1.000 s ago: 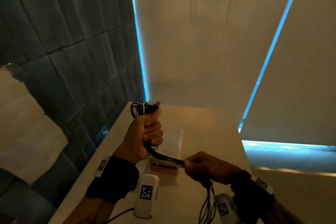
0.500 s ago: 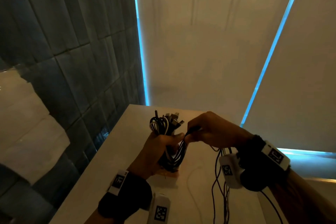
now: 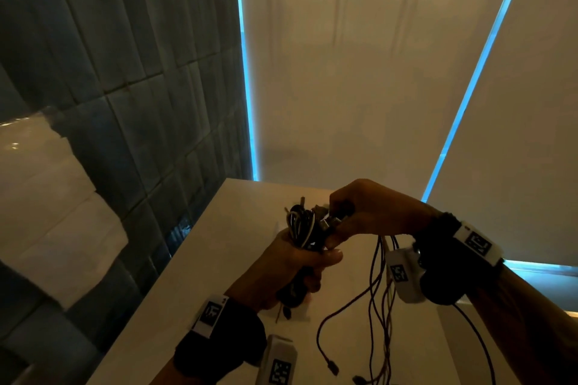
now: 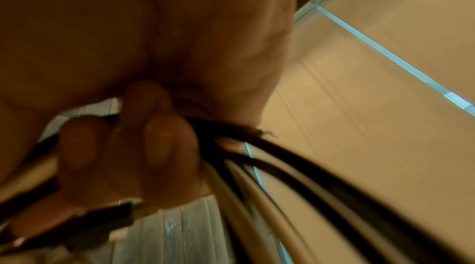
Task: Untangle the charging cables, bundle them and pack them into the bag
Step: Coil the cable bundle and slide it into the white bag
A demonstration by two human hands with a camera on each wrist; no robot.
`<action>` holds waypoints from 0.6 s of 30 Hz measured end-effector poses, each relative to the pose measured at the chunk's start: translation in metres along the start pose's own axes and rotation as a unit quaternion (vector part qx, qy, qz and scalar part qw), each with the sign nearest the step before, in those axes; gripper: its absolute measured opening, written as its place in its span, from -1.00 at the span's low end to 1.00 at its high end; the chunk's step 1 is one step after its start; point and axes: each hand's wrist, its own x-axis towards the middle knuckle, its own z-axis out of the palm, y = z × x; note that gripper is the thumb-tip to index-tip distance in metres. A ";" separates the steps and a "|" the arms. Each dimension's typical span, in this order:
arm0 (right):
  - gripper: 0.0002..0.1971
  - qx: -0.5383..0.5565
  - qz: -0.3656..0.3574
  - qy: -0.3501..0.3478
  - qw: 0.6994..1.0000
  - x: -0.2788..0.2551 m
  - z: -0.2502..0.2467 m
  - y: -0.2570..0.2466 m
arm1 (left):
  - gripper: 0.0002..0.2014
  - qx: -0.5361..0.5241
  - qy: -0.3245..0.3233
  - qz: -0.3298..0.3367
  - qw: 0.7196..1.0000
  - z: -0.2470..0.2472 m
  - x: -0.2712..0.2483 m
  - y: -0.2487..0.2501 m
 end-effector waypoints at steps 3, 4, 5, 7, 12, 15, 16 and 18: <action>-0.72 0.013 0.028 -0.026 0.999 -0.004 -0.006 0.001 | -0.88 0.008 -0.002 -0.023 1.000 -0.002 -0.001 0.000; -0.75 0.018 0.035 -0.030 0.999 -0.005 -0.009 0.002 | -0.96 0.005 -0.004 -0.031 0.999 -0.003 -0.003 0.001; -0.78 0.030 0.040 -0.033 0.998 -0.007 -0.012 0.004 | -0.95 -0.001 -0.005 -0.038 0.999 -0.004 -0.005 0.002; -0.83 0.070 0.044 -0.033 0.996 -0.010 -0.017 0.008 | -0.90 -0.023 -0.002 -0.050 0.999 -0.004 -0.007 0.004; -0.68 0.191 0.010 -0.015 0.981 -0.019 -0.015 0.020 | -0.85 -0.090 0.027 -0.033 0.995 -0.001 -0.006 0.004; -0.61 0.286 -0.001 -0.029 0.958 -0.022 -0.006 0.030 | -0.76 -0.115 0.043 -0.025 0.992 0.000 -0.004 0.002; -0.61 0.309 0.001 -0.031 0.951 -0.023 -0.003 0.033 | -0.75 -0.134 0.047 -0.021 0.990 -0.001 -0.003 0.002; -0.61 0.339 0.012 -0.030 0.940 -0.026 0.002 0.039 | -0.73 -0.157 0.059 -0.004 0.986 -0.003 -0.001 0.002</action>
